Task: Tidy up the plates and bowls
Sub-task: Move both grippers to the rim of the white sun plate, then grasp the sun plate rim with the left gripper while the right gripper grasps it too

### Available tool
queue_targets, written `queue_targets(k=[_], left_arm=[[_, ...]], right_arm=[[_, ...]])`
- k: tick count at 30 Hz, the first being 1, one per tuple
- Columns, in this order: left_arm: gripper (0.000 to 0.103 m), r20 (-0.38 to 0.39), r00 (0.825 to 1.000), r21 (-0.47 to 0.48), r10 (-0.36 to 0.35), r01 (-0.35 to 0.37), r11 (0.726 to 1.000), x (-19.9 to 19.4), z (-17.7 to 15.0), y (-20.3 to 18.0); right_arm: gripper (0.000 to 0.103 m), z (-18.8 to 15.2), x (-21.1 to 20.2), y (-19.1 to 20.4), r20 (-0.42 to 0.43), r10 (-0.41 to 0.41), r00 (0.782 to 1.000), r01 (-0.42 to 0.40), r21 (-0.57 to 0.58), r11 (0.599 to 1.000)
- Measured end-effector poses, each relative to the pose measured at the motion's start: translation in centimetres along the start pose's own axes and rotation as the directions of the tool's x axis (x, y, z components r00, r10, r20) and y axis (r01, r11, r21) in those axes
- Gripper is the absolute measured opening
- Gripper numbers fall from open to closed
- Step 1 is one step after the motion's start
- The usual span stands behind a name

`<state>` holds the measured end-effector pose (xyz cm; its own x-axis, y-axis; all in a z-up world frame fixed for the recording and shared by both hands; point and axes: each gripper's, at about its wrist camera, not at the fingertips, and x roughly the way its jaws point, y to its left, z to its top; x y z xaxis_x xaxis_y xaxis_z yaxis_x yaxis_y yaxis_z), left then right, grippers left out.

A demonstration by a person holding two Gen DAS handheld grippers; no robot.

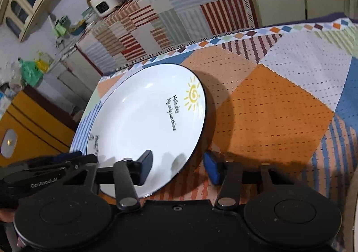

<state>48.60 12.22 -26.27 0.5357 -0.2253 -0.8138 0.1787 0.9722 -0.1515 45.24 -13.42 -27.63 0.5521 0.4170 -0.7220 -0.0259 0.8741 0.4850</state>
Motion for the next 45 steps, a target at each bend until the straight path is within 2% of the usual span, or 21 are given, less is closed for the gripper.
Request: queue_targets(k=[3,5,6,7,8,10,13,15,19,22,28,36,45], left_arm=[[0.031,-0.003,0.999,-0.009,-0.034,0.034,0.999,0.7,0.0,0.4],[0.021,-0.014,0.997,-0.035,-0.073,0.072,0.997,1.2,0.1,0.4],[0.018,-0.02,0.996,-0.054,-0.091,0.09,0.995,1.5,0.2,0.4],[0.018,-0.022,0.995,-0.073,-0.095,0.093,0.993,1.6,0.2,0.4],[0.018,-0.021,0.995,-0.083,-0.094,0.092,0.992,1.8,0.2,0.4],[0.018,-0.028,0.995,-0.068,-0.094,0.092,0.993,1.7,0.2,0.0],[0.019,-0.046,0.994,-0.034,-0.096,0.095,0.995,0.8,0.0,-0.9],[0.02,-0.021,0.996,0.024,-0.091,0.091,0.996,-0.8,-0.5,-1.9],[0.02,0.033,0.993,0.08,-0.109,0.106,0.991,-4.3,-1.7,-3.5],[0.02,0.056,0.991,0.082,-0.125,0.12,0.989,-6.9,-2.5,-4.6],[0.02,0.052,0.982,0.082,-0.18,0.176,0.981,-11.4,-5.0,-7.1],[0.02,0.003,0.98,0.111,-0.199,0.198,0.974,-14.9,-9.5,-11.1],[0.02,-0.076,0.974,0.114,-0.215,0.222,0.968,-14.8,-13.7,-14.1]], right_arm=[[0.046,0.1,0.3,-0.2,0.011,-0.001,1.0,0.001,0.007,1.0],[0.038,0.2,0.8,-0.4,-0.003,-0.007,1.0,0.007,0.02,1.0],[0.029,0.2,1.0,-0.6,-0.008,-0.004,1.0,0.004,0.03,1.0],[0.024,0.2,1.2,-0.7,-0.01,-0.001,1.0,0.001,0.035,0.999],[0.024,0.1,1.3,-0.8,0.0,0.0,1.0,0.0,0.041,0.999],[0.016,0.3,1.4,-1.6,-0.001,0.018,1.0,-0.018,0.081,0.997],[0.016,0.4,1.0,-1.9,-0.017,0.025,1.0,-0.024,0.092,0.996],[0.017,0.4,0.1,-1.6,-0.024,0.026,0.999,-0.025,0.044,0.999],[0.018,-0.1,-2.5,-1.8,-0.034,0.053,0.998,-0.052,0.036,0.998],[0.018,-1.0,-5.3,-1.8,-0.003,0.081,0.997,-0.081,0.024,0.996],[0.019,-2.8,-11.2,-2.1,0.04,0.113,0.993,-0.115,0.049,0.992],[0.019,-7.3,-17.2,-2.8,0.028,0.086,0.996,-0.086,0.001,0.996],[0.019,-12.4,-19.7,-6.5,0.011,0.088,0.996,-0.089,0.06,0.994]])
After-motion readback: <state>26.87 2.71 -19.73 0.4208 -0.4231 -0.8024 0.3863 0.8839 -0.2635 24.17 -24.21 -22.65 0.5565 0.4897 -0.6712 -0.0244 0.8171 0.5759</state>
